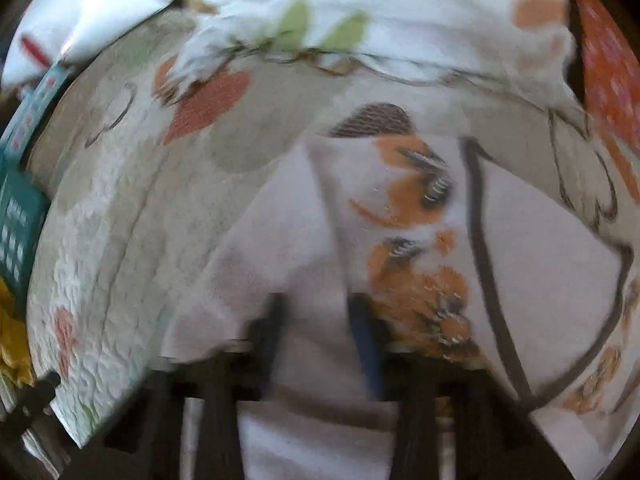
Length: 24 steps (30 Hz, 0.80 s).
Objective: Fold small clothes
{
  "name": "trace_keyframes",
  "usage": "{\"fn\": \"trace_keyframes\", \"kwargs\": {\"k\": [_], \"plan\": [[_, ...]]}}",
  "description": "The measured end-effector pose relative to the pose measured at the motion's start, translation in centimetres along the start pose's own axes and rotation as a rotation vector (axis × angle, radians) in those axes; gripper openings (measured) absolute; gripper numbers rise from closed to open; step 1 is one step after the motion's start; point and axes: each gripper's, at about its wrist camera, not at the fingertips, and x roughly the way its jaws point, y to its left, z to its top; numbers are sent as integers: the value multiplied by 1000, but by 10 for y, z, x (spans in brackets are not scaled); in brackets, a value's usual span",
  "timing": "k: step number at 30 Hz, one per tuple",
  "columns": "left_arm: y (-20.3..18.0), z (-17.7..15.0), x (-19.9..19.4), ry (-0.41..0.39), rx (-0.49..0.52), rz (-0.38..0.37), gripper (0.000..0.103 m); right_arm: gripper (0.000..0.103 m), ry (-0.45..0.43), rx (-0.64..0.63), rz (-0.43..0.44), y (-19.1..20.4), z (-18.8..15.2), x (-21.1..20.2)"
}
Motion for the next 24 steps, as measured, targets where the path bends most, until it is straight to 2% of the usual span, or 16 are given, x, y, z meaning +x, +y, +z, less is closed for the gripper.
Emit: {"fn": "trace_keyframes", "kwargs": {"k": [4,9,12,14,15,16,17,18,19,20,22,24], "plan": [[-3,1,-3,-9,4,-15,73,5,-66,-6,9,20,22,-2],[-9,-1,1,-8,35,2,73,8,-89,18,12,41,50,20],[-8,-1,3,1,37,3,73,8,-121,23,-8,46,50,13],[-9,-1,3,0,50,-5,73,11,-149,40,23,43,42,-5],[-11,-2,3,1,59,-9,73,12,-168,47,33,38,35,-19],[-13,-3,3,1,72,-12,73,19,-192,42,37,32,22,-38],[-16,-6,3,1,93,-17,73,33,-222,25,32,25,6,-57],[-19,-8,3,-3,112,-22,73,42,-242,8,16,18,-8,-71],[-23,-11,2,-17,140,-22,76,58,-257,-7,-17,8,-25,-86],[-27,-15,0,-38,167,-19,83,62,-265,-11,-51,3,-41,-98],[-35,-24,-2,-60,216,-29,88,62,-255,15,-144,-26,-90,-129],[-38,-31,1,-19,250,-44,88,62,-238,57,-201,-50,-129,-149]]}}
